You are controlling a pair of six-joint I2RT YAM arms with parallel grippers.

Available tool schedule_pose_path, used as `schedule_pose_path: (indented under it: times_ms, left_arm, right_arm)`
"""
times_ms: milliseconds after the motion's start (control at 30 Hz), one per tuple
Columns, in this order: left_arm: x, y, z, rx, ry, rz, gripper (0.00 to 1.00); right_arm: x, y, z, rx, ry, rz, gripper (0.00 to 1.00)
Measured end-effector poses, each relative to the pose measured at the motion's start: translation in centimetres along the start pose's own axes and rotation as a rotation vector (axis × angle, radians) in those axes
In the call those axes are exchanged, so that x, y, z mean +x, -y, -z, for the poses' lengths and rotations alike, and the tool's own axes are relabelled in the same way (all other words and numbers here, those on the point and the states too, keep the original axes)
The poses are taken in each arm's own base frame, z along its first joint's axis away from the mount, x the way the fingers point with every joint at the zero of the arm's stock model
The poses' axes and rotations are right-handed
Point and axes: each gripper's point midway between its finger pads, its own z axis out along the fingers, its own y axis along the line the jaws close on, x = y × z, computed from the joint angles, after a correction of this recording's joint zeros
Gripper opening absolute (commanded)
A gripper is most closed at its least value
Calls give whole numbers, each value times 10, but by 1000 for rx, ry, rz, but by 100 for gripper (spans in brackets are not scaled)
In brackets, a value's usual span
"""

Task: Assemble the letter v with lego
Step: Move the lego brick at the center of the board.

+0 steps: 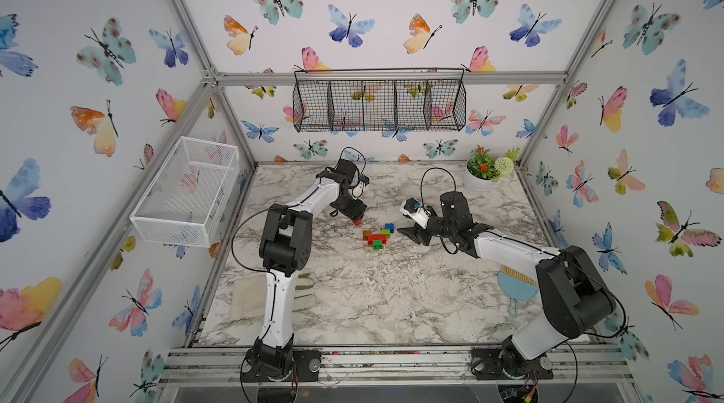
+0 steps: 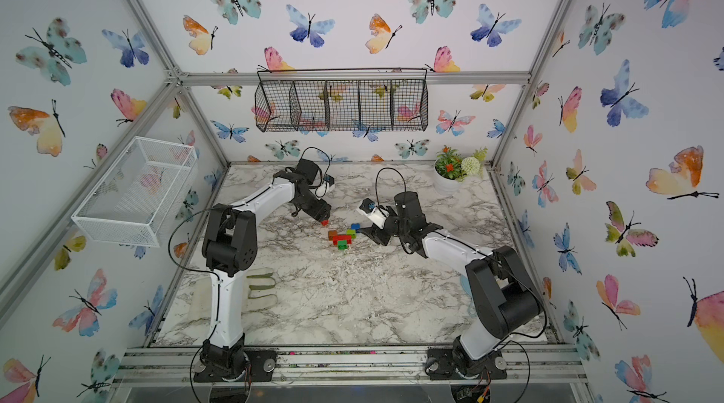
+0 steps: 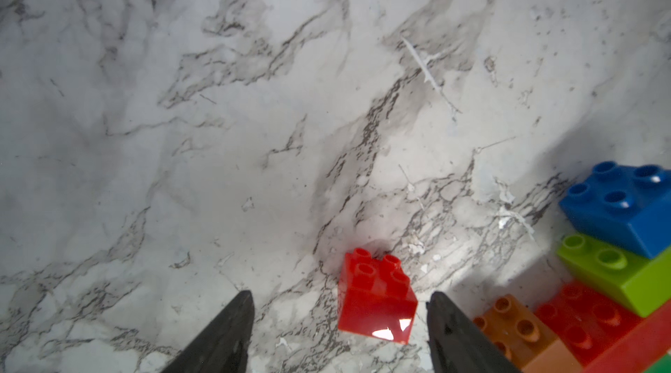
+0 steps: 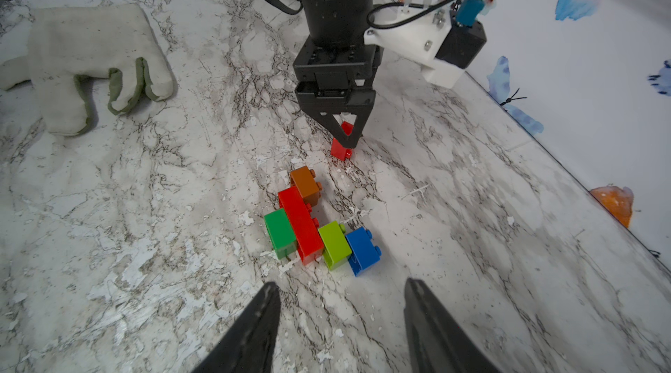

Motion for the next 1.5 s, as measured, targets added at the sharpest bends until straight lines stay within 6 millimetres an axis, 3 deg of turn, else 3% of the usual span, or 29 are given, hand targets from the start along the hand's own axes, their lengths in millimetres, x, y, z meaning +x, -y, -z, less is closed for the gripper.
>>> schedule_pose_path:
  times_ms: [367, 467, 567, 700, 1067, 1333, 1500]
  left_arm:
    - [13, 6, -19, 7, -51, 22, 62]
    - [13, 6, -21, 0, -51, 24, 54]
    - [13, 4, -22, -9, -48, 34, 38]
    - [12, 0, -23, -32, -46, 60, 32]
    - [14, 5, -21, -25, -36, 392, 31]
    - [27, 33, -16, -14, -41, 554, 31]
    - [22, 44, -17, -4, -27, 589, 32]
  right_arm:
    - [6, 0, -2, -6, -14, -14, 57]
    - [8, -1, -3, -8, -19, -21, 57]
    - [8, -1, -3, -9, -21, -22, 57]
    - [8, -1, -3, -9, -22, -26, 57]
    - [9, 0, -5, -11, -26, -33, 56]
    - [10, 2, -5, -10, -31, -40, 56]
    - [12, 1, -7, -14, -35, -45, 55]
